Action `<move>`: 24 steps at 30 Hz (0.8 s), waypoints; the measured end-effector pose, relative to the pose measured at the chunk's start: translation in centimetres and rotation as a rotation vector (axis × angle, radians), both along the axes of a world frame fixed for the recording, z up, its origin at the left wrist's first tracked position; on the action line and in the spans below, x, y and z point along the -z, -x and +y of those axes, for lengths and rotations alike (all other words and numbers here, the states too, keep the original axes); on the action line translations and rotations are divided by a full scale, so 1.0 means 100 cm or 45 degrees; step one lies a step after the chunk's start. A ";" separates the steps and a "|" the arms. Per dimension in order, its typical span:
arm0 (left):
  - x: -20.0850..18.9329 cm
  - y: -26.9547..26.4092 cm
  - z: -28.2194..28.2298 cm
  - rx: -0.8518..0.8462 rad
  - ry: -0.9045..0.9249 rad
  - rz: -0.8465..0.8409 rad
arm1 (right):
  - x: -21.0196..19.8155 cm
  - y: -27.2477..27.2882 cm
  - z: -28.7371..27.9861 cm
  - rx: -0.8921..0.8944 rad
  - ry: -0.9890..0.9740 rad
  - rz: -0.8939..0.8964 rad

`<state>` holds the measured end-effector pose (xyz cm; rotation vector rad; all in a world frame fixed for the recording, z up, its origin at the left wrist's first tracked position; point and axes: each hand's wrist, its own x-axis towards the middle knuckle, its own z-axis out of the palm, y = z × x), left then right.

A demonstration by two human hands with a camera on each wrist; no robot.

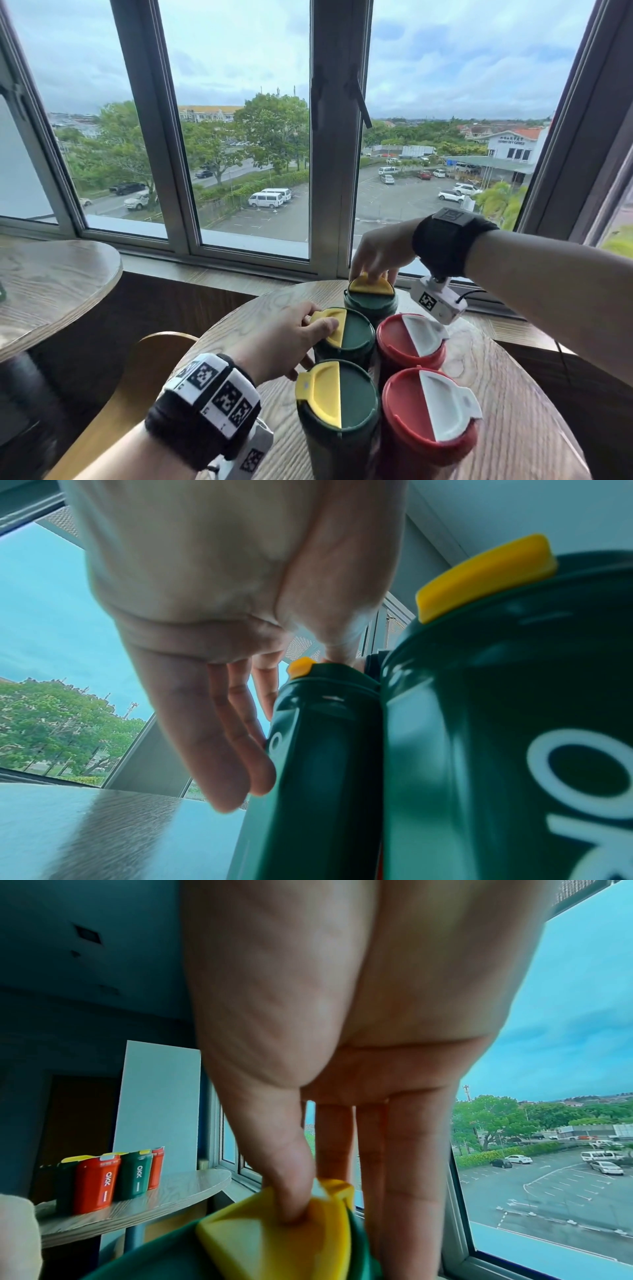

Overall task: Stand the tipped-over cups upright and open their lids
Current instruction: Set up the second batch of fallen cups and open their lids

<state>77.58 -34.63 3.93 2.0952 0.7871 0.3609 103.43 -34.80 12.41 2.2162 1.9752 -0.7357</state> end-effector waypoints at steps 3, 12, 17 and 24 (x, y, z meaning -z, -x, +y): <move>0.000 -0.001 -0.001 -0.011 -0.008 -0.018 | -0.003 0.002 -0.006 -0.002 -0.013 0.014; 0.003 -0.002 -0.002 -0.046 -0.015 -0.057 | 0.000 0.000 -0.013 0.027 -0.020 0.097; 0.002 -0.002 -0.004 -0.054 -0.012 -0.060 | 0.001 0.000 -0.017 0.045 -0.041 0.109; 0.003 -0.002 -0.003 -0.060 -0.024 -0.046 | 0.002 0.001 -0.024 0.108 -0.054 0.132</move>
